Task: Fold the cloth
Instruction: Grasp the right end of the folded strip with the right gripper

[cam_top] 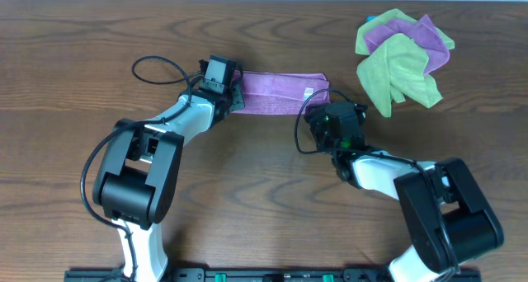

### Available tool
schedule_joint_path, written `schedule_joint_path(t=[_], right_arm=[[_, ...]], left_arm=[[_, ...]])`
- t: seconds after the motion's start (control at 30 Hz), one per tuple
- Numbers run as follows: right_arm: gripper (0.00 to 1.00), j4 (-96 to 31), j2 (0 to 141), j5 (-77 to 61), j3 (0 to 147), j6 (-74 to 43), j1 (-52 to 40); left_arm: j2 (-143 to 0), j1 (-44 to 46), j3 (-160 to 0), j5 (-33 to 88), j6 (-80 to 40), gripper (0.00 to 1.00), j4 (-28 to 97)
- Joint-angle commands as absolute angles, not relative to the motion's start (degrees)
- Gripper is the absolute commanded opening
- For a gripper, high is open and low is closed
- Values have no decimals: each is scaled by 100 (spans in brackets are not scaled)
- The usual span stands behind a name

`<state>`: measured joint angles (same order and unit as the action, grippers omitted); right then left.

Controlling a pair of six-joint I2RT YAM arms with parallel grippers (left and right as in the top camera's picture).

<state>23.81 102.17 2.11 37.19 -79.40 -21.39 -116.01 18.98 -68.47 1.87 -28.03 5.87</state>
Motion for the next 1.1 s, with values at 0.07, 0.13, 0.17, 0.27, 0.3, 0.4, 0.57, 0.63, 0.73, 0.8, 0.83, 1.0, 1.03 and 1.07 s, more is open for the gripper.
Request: schedule_joint_path(t=[0.07, 0.13, 0.17, 0.27, 0.3, 0.4, 0.57, 0.63, 0.73, 0.8, 0.83, 1.0, 1.03, 1.07], right_arm=[[61, 2187, 10702, 773, 3492, -7747, -2029], [61, 2314, 10801, 770, 3492, -7728, -1984], [61, 2401, 10862, 751, 3496, -7703, -1957], [60, 2670, 11109, 698, 3531, -7706, -1911], [60, 2762, 11187, 657, 3548, -7703, -1909], [60, 2908, 11404, 561, 3656, -7706, -1909], [59, 2917, 11585, 493, 3870, -7675, -1914], [57, 2912, 11618, 491, 3942, -7564, -1914], [52, 2915, 11668, 493, 4021, -7446, -1914], [47, 2917, 11727, 495, 4071, -7397, -1914], [46, 2915, 11758, 495, 4088, -7319, -1914], [40, 2967, 11972, 517, 4174, -6978, -1914], [38, 3070, 12051, 510, 4185, -6886, -1914], [34, 3111, 12114, 510, 4204, -6849, -1914]], left_arm=[[-11764, 1927, -6849, 130, -2705, 6, 733], [-11764, 1927, -6849, 130, -2703, 6, 735], [-11764, 1927, -6849, 130, -2705, 6, 735], [-11764, 1927, -6849, 130, -2703, 6, 753], [-11764, 1927, -6849, 130, -2703, 6, 766], [-11764, 1927, -6849, 130, -2703, 6, 795], [-11764, 1929, -6849, 130, -2703, 6, 797], [-11764, 1929, -6849, 130, -2705, 6, 797], [-11764, 1929, -6849, 130, -2705, 6, 799], [-11764, 1927, -6849, 130, -2705, 6, 797], [-11764, 1929, -6849, 130, -2705, 6, 797], [-11764, 1929, -6849, 128, -2703, 6, 797], [-11764, 1927, -6849, 126, -2700, 6, 797], [-11764, 1927, -6849, 126, -2700, 6, 797]])
